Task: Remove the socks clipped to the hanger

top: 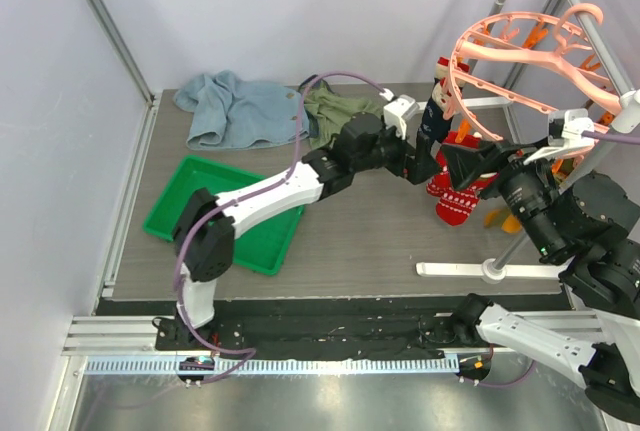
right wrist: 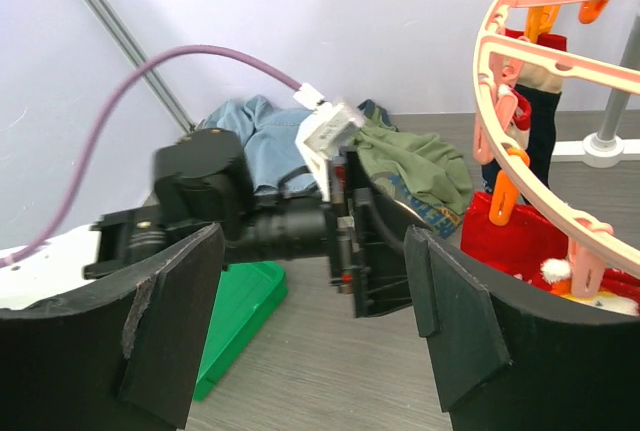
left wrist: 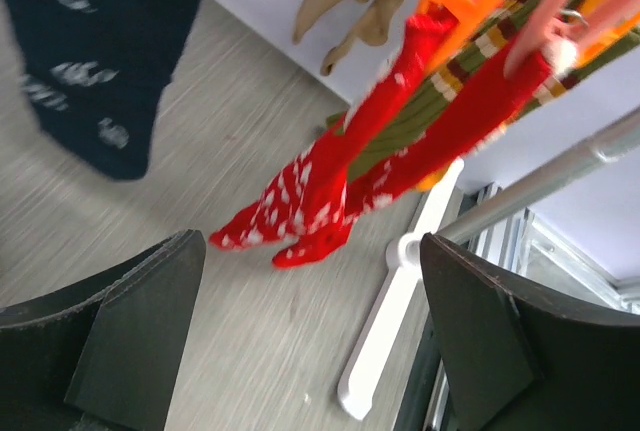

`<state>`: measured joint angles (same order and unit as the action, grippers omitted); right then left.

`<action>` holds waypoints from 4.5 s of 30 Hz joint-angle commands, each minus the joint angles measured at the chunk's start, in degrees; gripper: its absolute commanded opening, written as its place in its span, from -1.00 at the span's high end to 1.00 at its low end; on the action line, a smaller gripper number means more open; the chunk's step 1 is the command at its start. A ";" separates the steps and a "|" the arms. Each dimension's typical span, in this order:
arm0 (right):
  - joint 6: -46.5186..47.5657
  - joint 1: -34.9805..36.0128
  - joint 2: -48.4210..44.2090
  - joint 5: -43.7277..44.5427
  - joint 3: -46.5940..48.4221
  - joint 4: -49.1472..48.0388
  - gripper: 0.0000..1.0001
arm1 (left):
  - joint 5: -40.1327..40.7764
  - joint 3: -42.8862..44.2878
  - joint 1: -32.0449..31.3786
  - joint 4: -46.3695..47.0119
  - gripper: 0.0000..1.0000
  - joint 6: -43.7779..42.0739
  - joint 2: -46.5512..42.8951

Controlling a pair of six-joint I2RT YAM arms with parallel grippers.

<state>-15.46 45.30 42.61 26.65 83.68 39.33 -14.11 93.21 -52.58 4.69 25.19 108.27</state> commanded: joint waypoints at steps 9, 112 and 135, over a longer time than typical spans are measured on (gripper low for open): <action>-0.71 0.05 -3.58 2.61 -2.12 -1.72 -0.47 | -1.97 8.40 -1.74 12.53 -0.53 4.60 9.86; 18.98 0.14 -28.11 -7.49 -35.08 -8.92 0.99 | 16.21 10.93 -14.40 -6.71 -0.50 10.94 -6.94; 20.39 0.14 -34.35 -6.88 -38.15 -9.01 0.98 | 8.93 32.12 -11.67 -9.09 -0.46 0.30 9.94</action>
<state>4.36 45.28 7.97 19.38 45.41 32.16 -2.28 122.28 -64.10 -7.81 26.74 117.89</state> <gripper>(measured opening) 0.055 0.744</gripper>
